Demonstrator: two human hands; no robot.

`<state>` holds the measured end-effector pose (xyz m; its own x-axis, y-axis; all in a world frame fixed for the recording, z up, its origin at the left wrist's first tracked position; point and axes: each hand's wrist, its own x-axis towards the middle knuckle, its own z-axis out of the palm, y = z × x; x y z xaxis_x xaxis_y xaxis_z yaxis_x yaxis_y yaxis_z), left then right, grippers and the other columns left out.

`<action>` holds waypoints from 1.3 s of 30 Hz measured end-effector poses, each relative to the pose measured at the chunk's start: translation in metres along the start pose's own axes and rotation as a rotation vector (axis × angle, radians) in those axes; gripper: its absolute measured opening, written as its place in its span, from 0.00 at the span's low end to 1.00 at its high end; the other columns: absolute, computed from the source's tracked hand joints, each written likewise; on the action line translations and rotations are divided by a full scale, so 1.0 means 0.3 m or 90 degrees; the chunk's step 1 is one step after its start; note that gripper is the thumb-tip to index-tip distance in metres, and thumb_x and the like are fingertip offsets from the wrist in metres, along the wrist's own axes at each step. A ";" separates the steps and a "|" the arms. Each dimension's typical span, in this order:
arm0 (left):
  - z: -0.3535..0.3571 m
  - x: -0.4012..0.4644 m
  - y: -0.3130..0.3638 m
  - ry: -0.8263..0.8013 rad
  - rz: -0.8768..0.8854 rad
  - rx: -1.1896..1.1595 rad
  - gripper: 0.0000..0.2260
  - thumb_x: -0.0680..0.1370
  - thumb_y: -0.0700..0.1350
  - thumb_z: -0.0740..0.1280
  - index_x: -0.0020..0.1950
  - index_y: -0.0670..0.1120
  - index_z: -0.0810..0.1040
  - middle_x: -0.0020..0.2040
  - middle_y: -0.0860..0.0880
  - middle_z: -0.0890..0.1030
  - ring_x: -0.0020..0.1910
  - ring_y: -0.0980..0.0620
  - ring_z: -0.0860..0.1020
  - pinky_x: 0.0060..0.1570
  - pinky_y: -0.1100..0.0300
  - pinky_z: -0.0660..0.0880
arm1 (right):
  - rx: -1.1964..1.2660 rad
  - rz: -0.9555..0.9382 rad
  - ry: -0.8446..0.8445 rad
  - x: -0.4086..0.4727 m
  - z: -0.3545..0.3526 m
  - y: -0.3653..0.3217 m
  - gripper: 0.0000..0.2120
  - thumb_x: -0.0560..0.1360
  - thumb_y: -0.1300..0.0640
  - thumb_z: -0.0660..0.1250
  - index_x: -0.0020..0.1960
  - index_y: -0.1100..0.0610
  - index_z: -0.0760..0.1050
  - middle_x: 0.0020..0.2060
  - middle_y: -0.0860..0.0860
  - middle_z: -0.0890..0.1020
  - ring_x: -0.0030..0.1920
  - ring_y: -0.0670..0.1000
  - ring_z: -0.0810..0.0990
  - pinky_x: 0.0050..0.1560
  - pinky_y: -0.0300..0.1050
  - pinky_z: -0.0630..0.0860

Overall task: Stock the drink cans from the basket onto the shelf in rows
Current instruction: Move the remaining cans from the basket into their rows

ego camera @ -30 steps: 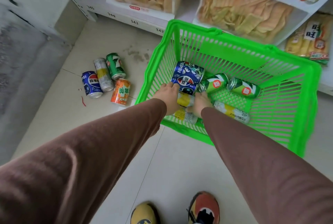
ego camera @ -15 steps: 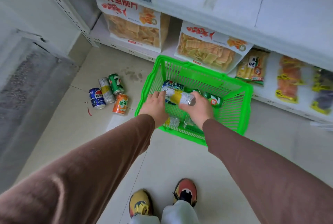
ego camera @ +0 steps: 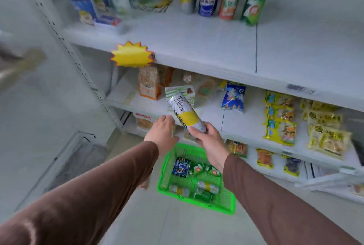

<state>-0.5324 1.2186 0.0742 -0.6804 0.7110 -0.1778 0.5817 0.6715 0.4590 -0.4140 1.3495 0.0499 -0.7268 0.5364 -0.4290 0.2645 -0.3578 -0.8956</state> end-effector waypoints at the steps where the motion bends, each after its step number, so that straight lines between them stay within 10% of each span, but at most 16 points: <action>1: -0.084 0.004 0.038 0.018 0.013 -0.002 0.21 0.73 0.46 0.71 0.63 0.43 0.69 0.60 0.44 0.71 0.60 0.43 0.70 0.58 0.53 0.67 | 0.000 -0.019 -0.003 -0.015 0.011 -0.077 0.21 0.72 0.58 0.77 0.63 0.57 0.76 0.57 0.53 0.85 0.56 0.53 0.84 0.56 0.47 0.80; 15: -0.559 0.213 0.329 0.104 0.102 -0.006 0.27 0.74 0.48 0.71 0.71 0.44 0.66 0.66 0.44 0.71 0.66 0.44 0.69 0.63 0.55 0.65 | -0.152 -0.237 0.049 0.026 -0.002 -0.727 0.19 0.71 0.60 0.77 0.58 0.52 0.74 0.47 0.46 0.83 0.47 0.47 0.81 0.49 0.40 0.76; 39: -0.685 0.848 0.158 0.092 0.046 -0.030 0.29 0.74 0.50 0.71 0.72 0.48 0.64 0.69 0.47 0.69 0.69 0.47 0.67 0.66 0.52 0.69 | -0.372 -0.260 0.201 0.819 0.202 -0.894 0.28 0.63 0.42 0.79 0.56 0.46 0.69 0.52 0.52 0.81 0.52 0.55 0.81 0.54 0.53 0.80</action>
<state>-0.7695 1.3885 0.2295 -0.6968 0.7171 -0.0174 0.6122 0.6071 0.5066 -0.7019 1.5309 0.1919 -0.6471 0.7622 0.0138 0.3687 0.3288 -0.8694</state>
